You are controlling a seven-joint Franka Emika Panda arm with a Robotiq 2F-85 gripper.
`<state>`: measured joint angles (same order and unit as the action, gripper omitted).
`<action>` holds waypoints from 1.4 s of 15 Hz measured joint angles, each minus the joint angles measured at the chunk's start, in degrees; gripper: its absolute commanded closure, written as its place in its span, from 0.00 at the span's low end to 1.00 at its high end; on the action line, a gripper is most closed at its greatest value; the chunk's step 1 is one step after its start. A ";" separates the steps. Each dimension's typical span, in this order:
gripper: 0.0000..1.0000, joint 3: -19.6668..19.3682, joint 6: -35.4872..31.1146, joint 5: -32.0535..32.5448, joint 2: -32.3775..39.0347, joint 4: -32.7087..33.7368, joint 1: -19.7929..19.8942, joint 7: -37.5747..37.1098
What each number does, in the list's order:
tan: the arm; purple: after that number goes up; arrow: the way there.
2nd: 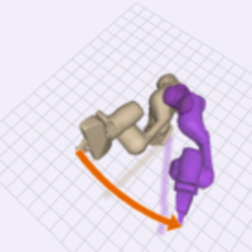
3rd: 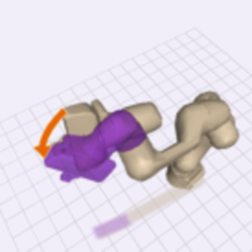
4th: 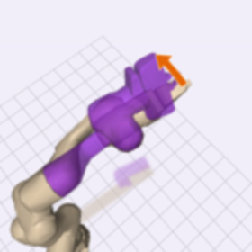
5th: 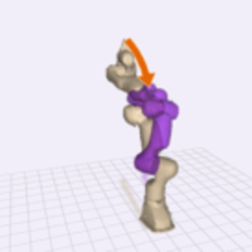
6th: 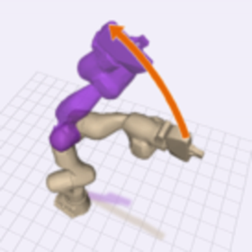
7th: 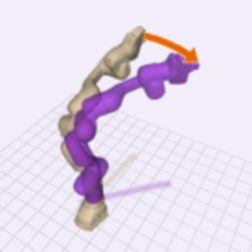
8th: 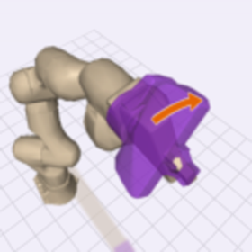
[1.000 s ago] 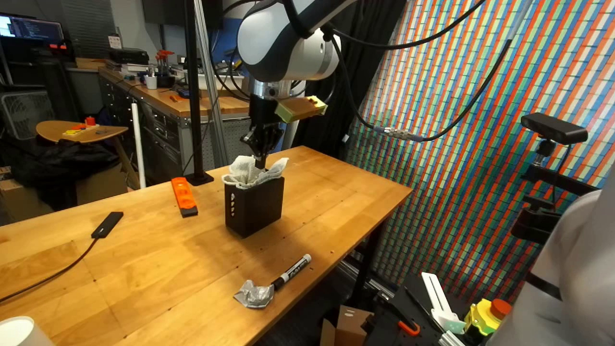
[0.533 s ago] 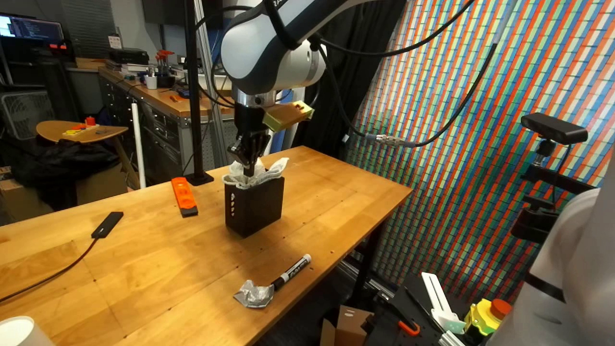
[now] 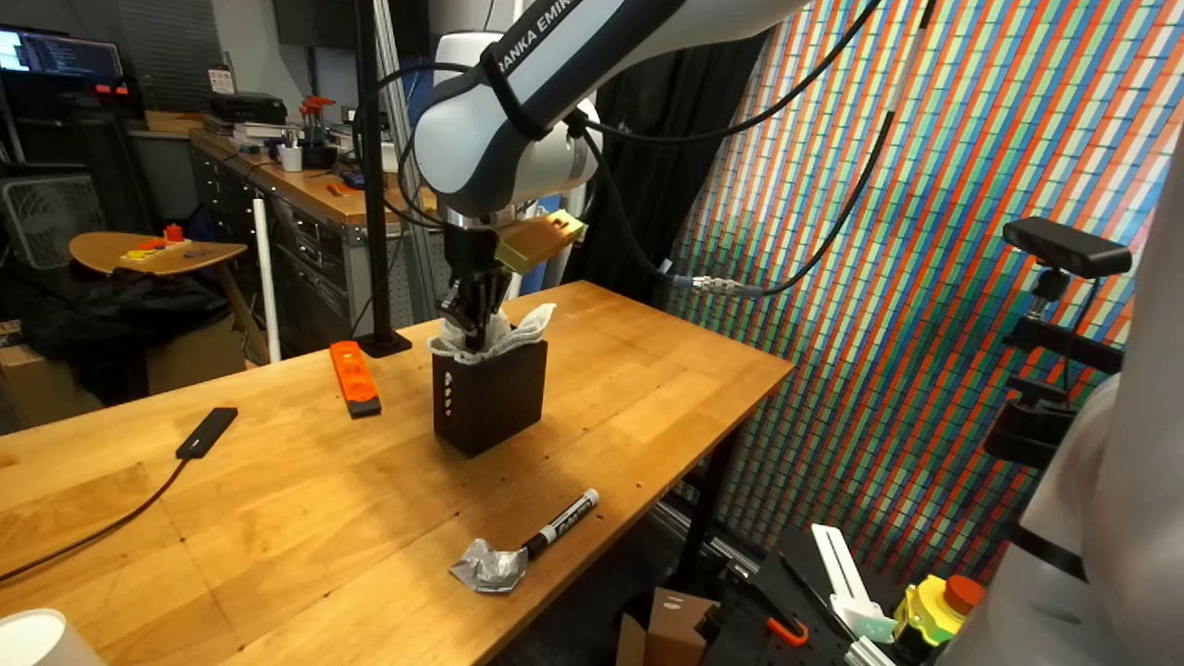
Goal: Put the cloth in the black box
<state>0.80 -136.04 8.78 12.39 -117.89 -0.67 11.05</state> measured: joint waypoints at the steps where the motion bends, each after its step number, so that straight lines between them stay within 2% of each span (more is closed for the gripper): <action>1: 1.00 -0.15 0.00 0.13 1.19 0.61 0.03 0.02; 7: 1.00 -0.19 0.71 0.26 7.51 2.90 0.05 0.89; 11: 1.00 0.00 3.02 -0.51 8.70 4.45 0.20 2.90; 17: 1.00 1.14 4.27 -6.70 8.15 4.42 2.63 8.26; 21: 1.00 1.10 4.20 -9.90 3.04 3.43 4.95 10.13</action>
<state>1.90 -131.84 -1.12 15.43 -114.46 4.28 21.18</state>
